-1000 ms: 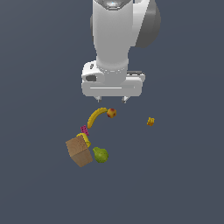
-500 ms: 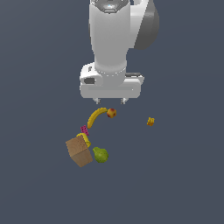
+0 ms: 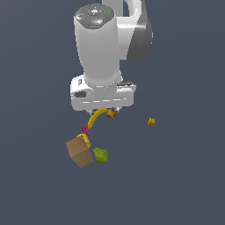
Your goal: Pick up a designated object from a clutter of objects.
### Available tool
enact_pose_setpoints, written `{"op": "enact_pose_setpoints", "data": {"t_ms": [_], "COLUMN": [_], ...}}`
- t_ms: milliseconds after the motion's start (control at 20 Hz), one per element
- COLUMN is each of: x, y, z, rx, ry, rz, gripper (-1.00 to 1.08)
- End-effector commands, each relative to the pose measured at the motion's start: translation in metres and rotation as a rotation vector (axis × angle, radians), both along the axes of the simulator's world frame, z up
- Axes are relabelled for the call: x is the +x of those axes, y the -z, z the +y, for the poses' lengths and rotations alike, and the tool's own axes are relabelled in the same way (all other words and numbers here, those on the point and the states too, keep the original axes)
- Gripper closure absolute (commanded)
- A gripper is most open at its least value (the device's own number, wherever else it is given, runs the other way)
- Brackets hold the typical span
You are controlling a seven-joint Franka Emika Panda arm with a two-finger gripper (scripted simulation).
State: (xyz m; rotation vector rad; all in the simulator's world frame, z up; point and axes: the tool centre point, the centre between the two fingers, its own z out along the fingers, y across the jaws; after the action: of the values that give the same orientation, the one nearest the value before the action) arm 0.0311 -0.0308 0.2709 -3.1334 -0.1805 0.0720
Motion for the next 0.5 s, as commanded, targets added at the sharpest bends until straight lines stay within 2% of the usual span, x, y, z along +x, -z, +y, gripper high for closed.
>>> {"op": "enact_pose_setpoints", "data": {"t_ms": [0, 450], "x": [0.012, 0.054], "y": [0.007, 0.036], "z": [-0.011, -0.055], "rx": [0.003, 0.009], "ry": [-0.04, -0.198], "rz": [-0.005, -0.024], "gripper": [-0.92, -0.92]}}
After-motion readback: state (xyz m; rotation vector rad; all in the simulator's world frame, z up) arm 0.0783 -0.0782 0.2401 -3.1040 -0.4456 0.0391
